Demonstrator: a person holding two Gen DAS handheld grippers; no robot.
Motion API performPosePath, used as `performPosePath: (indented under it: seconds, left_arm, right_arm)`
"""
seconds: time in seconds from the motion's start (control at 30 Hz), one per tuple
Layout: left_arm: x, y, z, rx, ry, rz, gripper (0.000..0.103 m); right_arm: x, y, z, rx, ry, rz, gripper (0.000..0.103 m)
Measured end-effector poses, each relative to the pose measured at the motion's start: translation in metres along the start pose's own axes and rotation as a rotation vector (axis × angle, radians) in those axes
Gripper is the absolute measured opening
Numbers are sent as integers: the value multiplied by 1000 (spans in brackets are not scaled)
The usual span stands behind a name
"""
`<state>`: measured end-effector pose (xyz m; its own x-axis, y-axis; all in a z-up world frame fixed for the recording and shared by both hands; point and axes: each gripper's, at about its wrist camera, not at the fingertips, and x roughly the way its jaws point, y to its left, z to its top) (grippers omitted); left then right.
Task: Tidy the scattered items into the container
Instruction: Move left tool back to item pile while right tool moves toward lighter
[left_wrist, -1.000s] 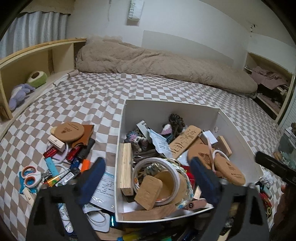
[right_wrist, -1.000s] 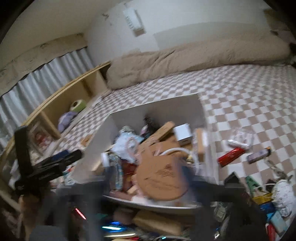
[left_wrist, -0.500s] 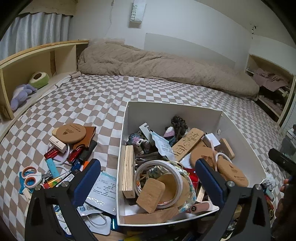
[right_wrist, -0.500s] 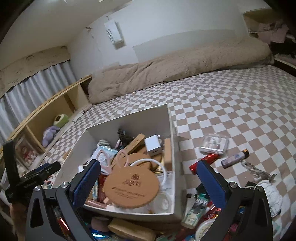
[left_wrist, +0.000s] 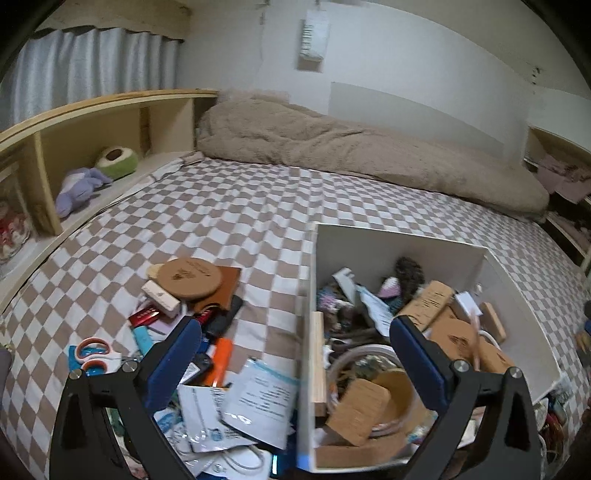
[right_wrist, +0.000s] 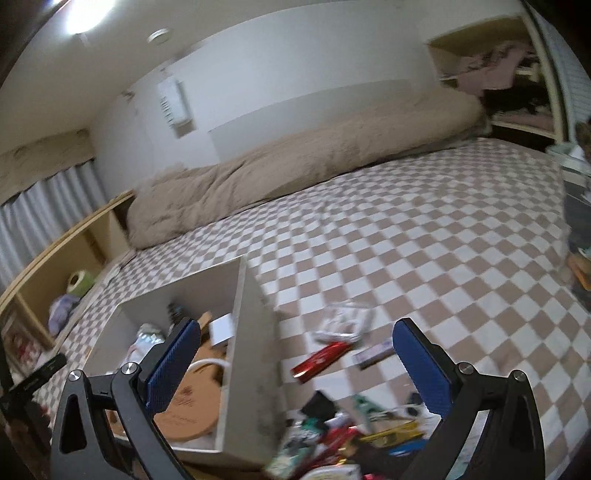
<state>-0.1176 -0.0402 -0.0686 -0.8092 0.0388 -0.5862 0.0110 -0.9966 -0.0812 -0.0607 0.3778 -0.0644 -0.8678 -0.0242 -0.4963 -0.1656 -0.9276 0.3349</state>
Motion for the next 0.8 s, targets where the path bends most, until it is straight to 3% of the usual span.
performPosePath:
  seconds: [0.23, 0.43, 0.6, 0.8]
  left_arm:
    - [4, 20, 1, -59, -8, 60, 103]
    - [8, 41, 3, -123, 2, 69, 103]
    - [10, 50, 3, -146, 1, 116, 103]
    - [18, 61, 3, -162, 19, 151, 103]
  right_arm:
    - [0, -47, 6, 93, -8, -84, 103]
    - [10, -66, 1, 77, -19, -182, 103]
    - [27, -72, -5, 52, 44, -232, 103]
    - [56, -71, -14, -73, 119, -324, 103]
